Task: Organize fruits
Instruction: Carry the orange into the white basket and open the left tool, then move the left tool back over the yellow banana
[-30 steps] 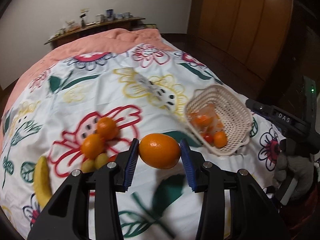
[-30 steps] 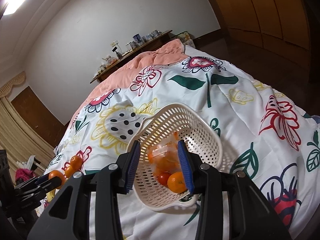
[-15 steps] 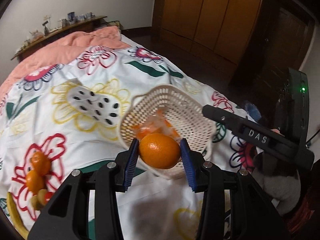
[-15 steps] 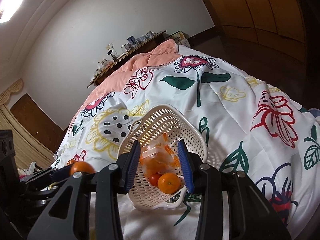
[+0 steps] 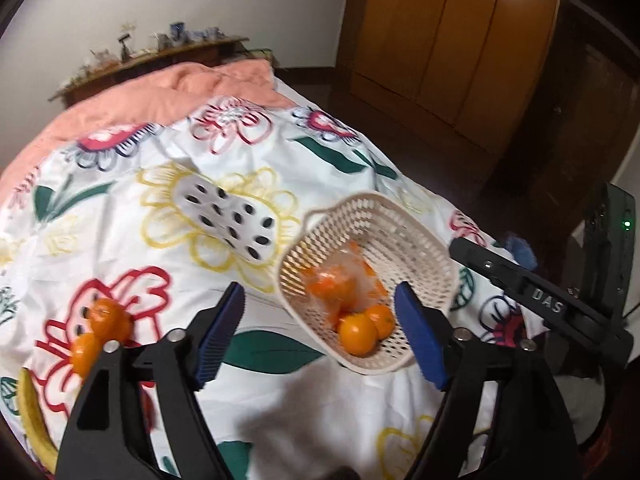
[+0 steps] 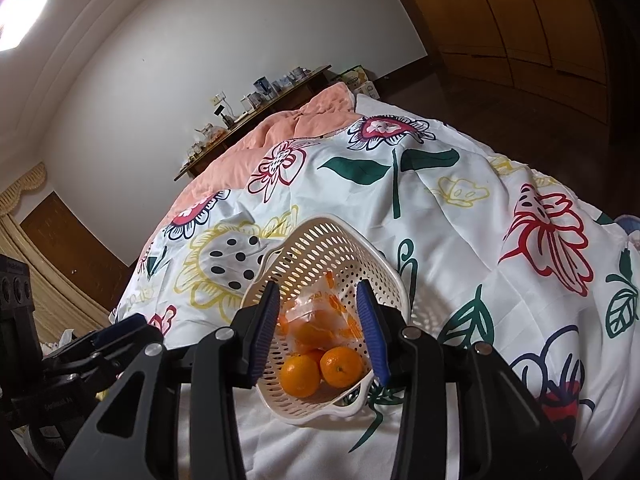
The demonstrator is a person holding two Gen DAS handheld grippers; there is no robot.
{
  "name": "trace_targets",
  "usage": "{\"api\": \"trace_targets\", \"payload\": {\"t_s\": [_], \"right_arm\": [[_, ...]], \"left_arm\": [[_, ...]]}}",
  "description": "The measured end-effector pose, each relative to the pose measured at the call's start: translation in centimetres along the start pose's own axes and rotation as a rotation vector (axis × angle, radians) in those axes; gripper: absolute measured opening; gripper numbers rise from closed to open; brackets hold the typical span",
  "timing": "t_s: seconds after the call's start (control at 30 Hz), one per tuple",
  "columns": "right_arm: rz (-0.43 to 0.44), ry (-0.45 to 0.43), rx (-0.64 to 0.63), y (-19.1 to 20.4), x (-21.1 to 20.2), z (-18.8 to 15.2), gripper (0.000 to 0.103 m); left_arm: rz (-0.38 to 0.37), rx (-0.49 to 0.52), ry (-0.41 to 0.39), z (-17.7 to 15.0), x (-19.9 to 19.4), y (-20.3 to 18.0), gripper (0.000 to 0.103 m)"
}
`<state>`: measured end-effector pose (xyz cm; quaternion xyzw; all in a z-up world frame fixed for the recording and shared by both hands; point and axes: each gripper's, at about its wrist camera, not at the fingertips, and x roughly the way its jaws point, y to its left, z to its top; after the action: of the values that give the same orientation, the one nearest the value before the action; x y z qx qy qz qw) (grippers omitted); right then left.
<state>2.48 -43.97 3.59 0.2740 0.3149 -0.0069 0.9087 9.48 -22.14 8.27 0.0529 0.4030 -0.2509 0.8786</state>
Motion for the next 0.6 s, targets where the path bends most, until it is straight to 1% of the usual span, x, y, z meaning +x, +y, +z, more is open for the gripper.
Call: {"api": "trace_targets", "payload": {"t_s": [0.07,0.2,0.27,0.33,0.37,0.5,0.53,0.57,0.6], "right_arm": [[0.000,-0.003,0.001,0.0,-0.1,0.0,0.047],[0.004,0.001,0.001,0.1,-0.1,-0.1,0.047],[0.006,0.001,0.002,0.2,-0.1,-0.1,0.049],[0.009,-0.002,0.004,0.2,-0.1,-0.1,0.056],[0.011,-0.005,0.005,0.2,-0.2,-0.1,0.057],[0.024,-0.012,0.003,0.6,-0.4,0.0,0.059],[0.029,-0.014,0.002,0.7,-0.5,0.0,0.064],[0.034,-0.017,0.001,0.8,-0.6,0.1,0.067],[0.038,-0.021,0.000,1.0,-0.6,0.0,0.072]], "left_arm": [[0.017,0.010,-0.017,0.0,-0.4,0.0,0.084],[0.018,0.043,-0.044,0.0,-1.3,-0.2,0.098],[0.019,0.051,-0.054,-0.1,-1.7,-0.2,0.098],[0.030,0.041,-0.053,-0.2,-1.9,0.1,0.099],[0.032,0.031,-0.051,-0.2,-1.9,0.3,0.099],[0.052,-0.015,-0.064,-0.1,-2.3,1.4,0.099],[0.062,-0.020,-0.075,-0.1,-2.6,1.7,0.099],[0.069,-0.022,-0.084,-0.1,-2.8,1.8,0.099],[0.084,-0.021,-0.102,-0.2,-3.1,2.1,0.099]]}}
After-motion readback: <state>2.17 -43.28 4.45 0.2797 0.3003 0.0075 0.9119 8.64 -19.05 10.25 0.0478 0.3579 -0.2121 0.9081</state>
